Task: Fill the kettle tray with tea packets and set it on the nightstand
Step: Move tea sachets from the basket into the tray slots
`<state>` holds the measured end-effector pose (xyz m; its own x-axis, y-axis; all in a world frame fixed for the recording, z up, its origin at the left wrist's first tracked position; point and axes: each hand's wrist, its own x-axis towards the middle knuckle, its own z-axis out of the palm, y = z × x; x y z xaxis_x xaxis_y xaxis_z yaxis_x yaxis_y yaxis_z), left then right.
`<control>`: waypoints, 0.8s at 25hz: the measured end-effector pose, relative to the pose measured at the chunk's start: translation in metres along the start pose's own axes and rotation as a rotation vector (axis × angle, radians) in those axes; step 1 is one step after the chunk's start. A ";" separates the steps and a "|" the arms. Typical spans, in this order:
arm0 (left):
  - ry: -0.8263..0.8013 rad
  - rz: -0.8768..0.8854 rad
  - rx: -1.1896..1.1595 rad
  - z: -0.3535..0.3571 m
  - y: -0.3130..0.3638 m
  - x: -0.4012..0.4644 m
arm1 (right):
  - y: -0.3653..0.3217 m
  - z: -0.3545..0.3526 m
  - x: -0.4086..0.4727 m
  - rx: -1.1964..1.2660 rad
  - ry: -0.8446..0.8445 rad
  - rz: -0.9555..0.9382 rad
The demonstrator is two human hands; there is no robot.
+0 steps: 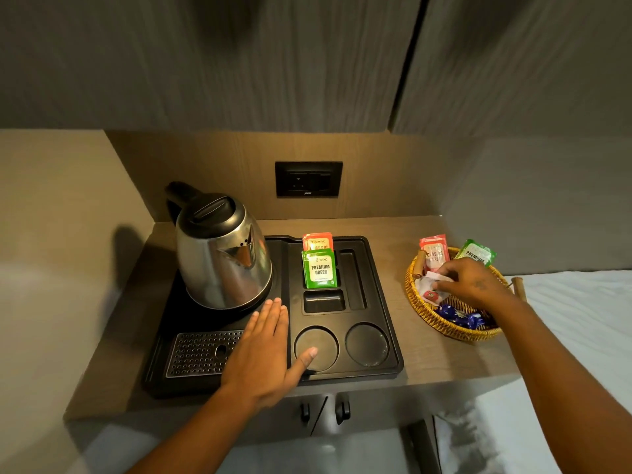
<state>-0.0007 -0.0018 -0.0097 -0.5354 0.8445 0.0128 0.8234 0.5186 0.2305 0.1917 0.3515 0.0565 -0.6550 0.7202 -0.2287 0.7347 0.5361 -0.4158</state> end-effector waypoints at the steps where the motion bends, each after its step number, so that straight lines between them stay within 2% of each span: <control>1: -0.003 0.000 0.002 0.000 0.000 0.000 | 0.000 -0.006 -0.004 -0.016 0.025 -0.002; 5: -0.012 -0.003 0.001 -0.001 0.001 0.000 | -0.018 -0.032 -0.023 -0.074 0.259 -0.117; 7: -0.020 -0.001 0.006 -0.001 0.001 0.001 | -0.051 -0.025 -0.027 0.007 0.317 -0.245; 9: -0.021 0.003 0.010 -0.001 0.001 0.001 | -0.095 0.004 -0.026 0.048 0.220 -0.375; 12: -0.033 -0.004 0.002 -0.002 0.001 0.001 | -0.144 0.062 -0.015 -0.061 0.032 -0.480; 15: -0.021 0.006 -0.003 0.000 0.001 0.001 | -0.157 0.091 -0.004 -0.126 -0.098 -0.440; 17: -0.020 0.007 -0.005 0.000 0.000 0.001 | -0.160 0.097 0.000 -0.063 -0.210 -0.367; 19: -0.017 0.007 -0.008 -0.001 0.001 0.001 | -0.160 0.095 0.000 -0.005 -0.213 -0.329; 20: -0.016 0.010 -0.010 -0.001 0.001 0.001 | -0.156 0.090 -0.003 0.009 -0.160 -0.327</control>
<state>-0.0005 0.0001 -0.0085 -0.5240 0.8517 -0.0005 0.8267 0.5087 0.2404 0.0630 0.2256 0.0428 -0.8750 0.4327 -0.2171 0.4806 0.7224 -0.4972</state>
